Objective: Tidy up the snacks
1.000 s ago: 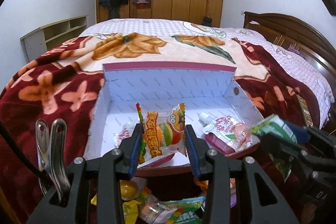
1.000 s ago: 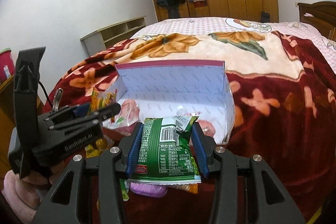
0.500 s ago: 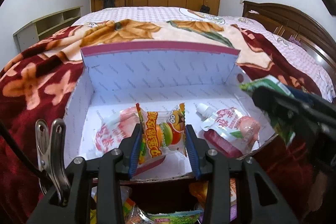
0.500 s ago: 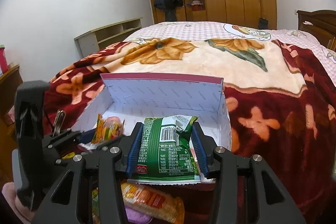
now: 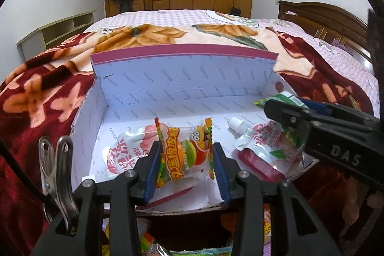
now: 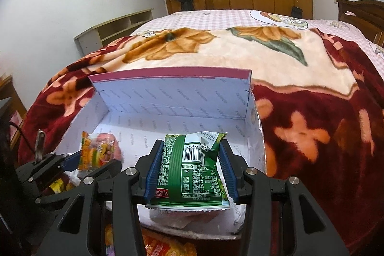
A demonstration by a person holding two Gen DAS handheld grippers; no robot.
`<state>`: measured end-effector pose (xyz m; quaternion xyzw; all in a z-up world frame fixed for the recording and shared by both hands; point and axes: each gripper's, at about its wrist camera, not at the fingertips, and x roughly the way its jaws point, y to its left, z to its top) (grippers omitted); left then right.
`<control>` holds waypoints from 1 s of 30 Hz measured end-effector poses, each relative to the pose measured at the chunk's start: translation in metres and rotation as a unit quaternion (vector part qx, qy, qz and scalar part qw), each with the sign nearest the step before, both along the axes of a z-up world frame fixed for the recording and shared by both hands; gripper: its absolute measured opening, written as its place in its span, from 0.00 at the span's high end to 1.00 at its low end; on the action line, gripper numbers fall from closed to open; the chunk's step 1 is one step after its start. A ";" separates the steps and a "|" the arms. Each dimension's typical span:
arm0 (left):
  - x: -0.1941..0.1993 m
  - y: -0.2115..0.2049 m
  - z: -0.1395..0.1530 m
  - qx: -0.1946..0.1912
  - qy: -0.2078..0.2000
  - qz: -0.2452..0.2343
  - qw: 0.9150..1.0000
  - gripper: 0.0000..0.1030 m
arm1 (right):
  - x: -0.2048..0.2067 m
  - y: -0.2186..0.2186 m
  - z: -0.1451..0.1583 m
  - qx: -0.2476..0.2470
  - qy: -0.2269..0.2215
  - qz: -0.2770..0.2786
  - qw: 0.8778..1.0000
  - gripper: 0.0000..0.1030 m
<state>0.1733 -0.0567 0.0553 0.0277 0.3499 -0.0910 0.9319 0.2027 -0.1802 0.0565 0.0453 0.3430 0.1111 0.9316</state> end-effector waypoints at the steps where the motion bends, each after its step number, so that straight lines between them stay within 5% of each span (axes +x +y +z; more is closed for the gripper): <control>1: 0.000 0.000 0.000 0.000 -0.001 0.000 1.000 0.57 | 0.001 0.000 -0.001 0.000 0.001 -0.001 1.000 0.55; 14: 0.002 0.002 0.000 0.007 0.002 0.009 1.000 0.46 | 0.004 -0.003 -0.007 0.019 0.014 0.000 1.000 0.54; 20: 0.001 0.001 -0.001 0.006 0.008 0.012 1.000 0.33 | -0.006 0.000 0.004 0.011 -0.009 -0.003 1.000 0.42; 30: -0.017 0.007 0.018 0.000 -0.012 0.012 1.000 0.30 | -0.025 0.002 0.018 0.024 -0.021 0.004 0.999 0.42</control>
